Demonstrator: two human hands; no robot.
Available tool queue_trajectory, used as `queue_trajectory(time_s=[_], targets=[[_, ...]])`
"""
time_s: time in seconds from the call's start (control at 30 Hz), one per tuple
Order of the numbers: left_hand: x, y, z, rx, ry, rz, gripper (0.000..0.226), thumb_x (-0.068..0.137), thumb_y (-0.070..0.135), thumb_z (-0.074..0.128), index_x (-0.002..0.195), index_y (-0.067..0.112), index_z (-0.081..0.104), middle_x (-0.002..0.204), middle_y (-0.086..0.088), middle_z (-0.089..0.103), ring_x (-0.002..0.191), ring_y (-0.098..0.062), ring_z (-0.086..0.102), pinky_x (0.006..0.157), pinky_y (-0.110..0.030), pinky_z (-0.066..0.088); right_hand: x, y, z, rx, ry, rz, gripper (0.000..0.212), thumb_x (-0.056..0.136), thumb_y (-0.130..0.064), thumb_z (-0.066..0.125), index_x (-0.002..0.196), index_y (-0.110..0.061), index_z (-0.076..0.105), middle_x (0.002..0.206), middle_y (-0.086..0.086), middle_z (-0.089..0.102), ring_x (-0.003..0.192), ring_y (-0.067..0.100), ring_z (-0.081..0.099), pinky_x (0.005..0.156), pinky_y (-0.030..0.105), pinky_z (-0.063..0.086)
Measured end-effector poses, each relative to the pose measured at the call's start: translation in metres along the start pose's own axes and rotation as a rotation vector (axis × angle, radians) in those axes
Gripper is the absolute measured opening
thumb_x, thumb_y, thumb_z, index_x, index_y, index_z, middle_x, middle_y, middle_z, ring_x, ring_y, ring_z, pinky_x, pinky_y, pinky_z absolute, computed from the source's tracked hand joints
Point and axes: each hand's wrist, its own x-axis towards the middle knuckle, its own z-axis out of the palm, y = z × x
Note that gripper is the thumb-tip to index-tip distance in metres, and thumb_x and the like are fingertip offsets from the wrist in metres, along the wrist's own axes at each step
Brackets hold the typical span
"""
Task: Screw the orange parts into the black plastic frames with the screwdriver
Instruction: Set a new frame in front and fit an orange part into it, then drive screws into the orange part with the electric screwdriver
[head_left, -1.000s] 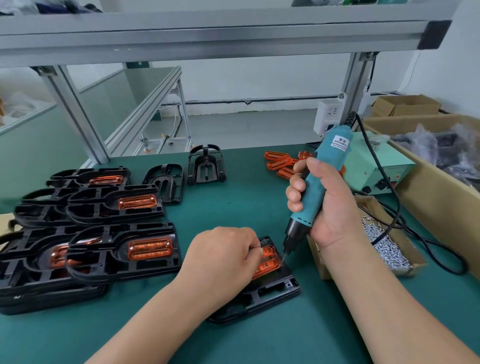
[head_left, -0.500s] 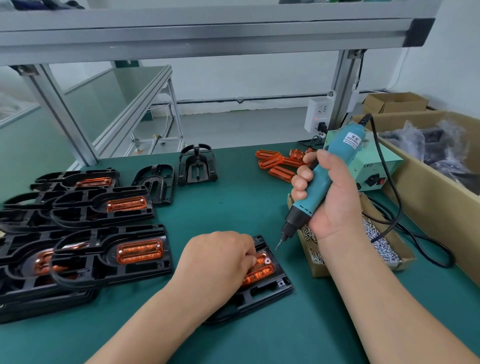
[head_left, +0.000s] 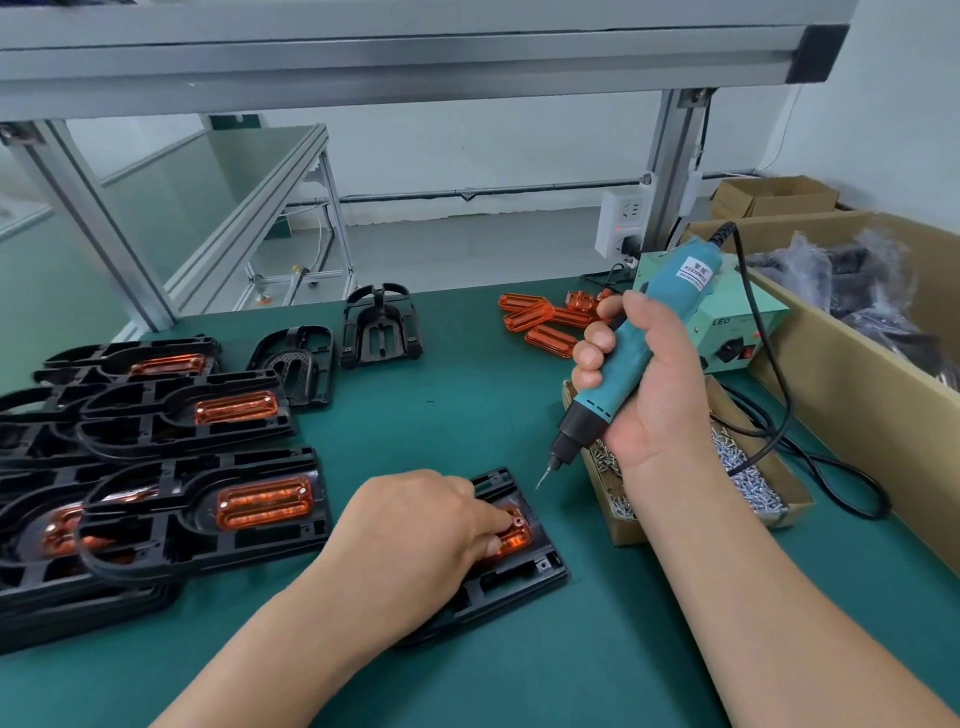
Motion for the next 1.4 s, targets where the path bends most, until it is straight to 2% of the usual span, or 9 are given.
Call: queue_trajectory(time_s=[0.17, 0.27, 0.47, 0.6, 0.7, 0.8, 1.03, 1.3, 1.4], targets=[[0.005, -0.003, -0.004, -0.07, -0.043, 0.058, 0.035, 0.105, 0.051, 0.05, 0.139, 0.053, 0.058, 0.126, 0.024, 0.066, 0.116, -0.002, 0.058, 0.078, -0.02, 0.038, -0.003, 0.001, 0.0, 0.001, -0.005, 0.011, 0.014, 0.098, -0.026, 0.06, 0.092, -0.014, 0.06, 0.071, 0.0, 0.052, 0.059, 0.012, 0.052, 0.05, 0.022, 0.045], [-0.003, -0.009, -0.007, -0.135, -0.075, 0.089, 0.035, 0.1, 0.051, 0.058, 0.136, 0.055, 0.06, 0.122, 0.027, 0.067, 0.117, 0.001, 0.054, 0.071, -0.002, 0.023, -0.004, 0.001, 0.002, 0.013, -0.002, 0.015, 0.015, 0.1, -0.026, 0.059, 0.091, -0.014, 0.06, 0.07, 0.0, 0.052, 0.058, 0.012, 0.052, 0.05, 0.022, 0.044], [-0.019, -0.017, -0.01, -0.208, -0.149, 0.111, 0.037, 0.096, 0.056, 0.062, 0.133, 0.06, 0.057, 0.112, 0.034, 0.065, 0.116, 0.008, 0.052, 0.078, 0.002, 0.027, -0.003, 0.001, 0.004, 0.013, 0.007, 0.027, 0.017, 0.102, -0.026, 0.057, 0.09, -0.015, 0.061, 0.07, -0.001, 0.052, 0.058, 0.012, 0.052, 0.05, 0.022, 0.043], [-0.018, -0.015, -0.013, -0.201, -0.143, 0.127, 0.04, 0.096, 0.056, 0.061, 0.135, 0.059, 0.052, 0.118, 0.035, 0.063, 0.117, 0.009, 0.05, 0.086, -0.004, 0.035, -0.003, 0.0, 0.002, 0.014, 0.013, 0.026, 0.018, 0.102, -0.026, 0.057, 0.089, -0.015, 0.062, 0.07, 0.0, 0.052, 0.058, 0.013, 0.051, 0.051, 0.022, 0.042], [-0.021, -0.015, -0.017, -0.237, -0.15, 0.097, 0.037, 0.093, 0.059, 0.058, 0.129, 0.055, 0.05, 0.101, 0.038, 0.06, 0.1, 0.009, 0.056, 0.08, -0.015, 0.045, -0.004, 0.0, 0.002, 0.01, 0.016, 0.022, 0.018, 0.102, -0.026, 0.057, 0.089, -0.014, 0.061, 0.071, 0.0, 0.051, 0.059, 0.013, 0.05, 0.051, 0.022, 0.042], [-0.025, -0.02, -0.019, -0.519, -0.069, 0.008, 0.025, 0.101, 0.049, 0.051, 0.125, 0.052, 0.056, 0.101, 0.031, 0.062, 0.095, 0.007, 0.061, 0.076, -0.012, 0.044, -0.004, 0.001, 0.003, 0.006, 0.02, 0.018, 0.017, 0.101, -0.026, 0.057, 0.09, -0.014, 0.061, 0.071, 0.0, 0.05, 0.059, 0.013, 0.05, 0.05, 0.022, 0.043], [-0.02, -0.028, -0.021, -1.295, 0.04, -0.233, 0.047, 0.105, -0.004, 0.051, 0.117, 0.032, 0.078, 0.108, -0.004, 0.078, 0.098, -0.023, 0.076, 0.09, -0.028, 0.06, -0.005, 0.004, 0.005, 0.031, 0.024, 0.002, 0.017, 0.101, -0.025, 0.056, 0.09, -0.014, 0.059, 0.071, 0.0, 0.05, 0.059, 0.013, 0.051, 0.05, 0.022, 0.044], [-0.016, -0.019, -0.011, -1.375, -0.008, -0.333, 0.013, 0.102, 0.004, 0.065, 0.104, 0.01, 0.076, 0.097, -0.01, 0.081, 0.1, -0.02, 0.078, 0.085, -0.023, 0.061, -0.013, 0.01, 0.012, 0.089, 0.022, -0.069, 0.02, 0.102, -0.026, 0.053, 0.089, -0.013, 0.06, 0.072, -0.001, 0.049, 0.06, 0.013, 0.05, 0.052, 0.022, 0.042], [-0.015, -0.015, -0.01, -1.329, 0.028, -0.334, 0.015, 0.101, 0.008, 0.068, 0.097, 0.017, 0.08, 0.094, -0.008, 0.081, 0.09, -0.021, 0.079, 0.077, -0.025, 0.062, -0.016, 0.011, 0.016, 0.124, 0.011, -0.086, 0.02, 0.102, -0.027, 0.053, 0.089, -0.013, 0.06, 0.072, -0.001, 0.049, 0.06, 0.013, 0.05, 0.052, 0.022, 0.043]])
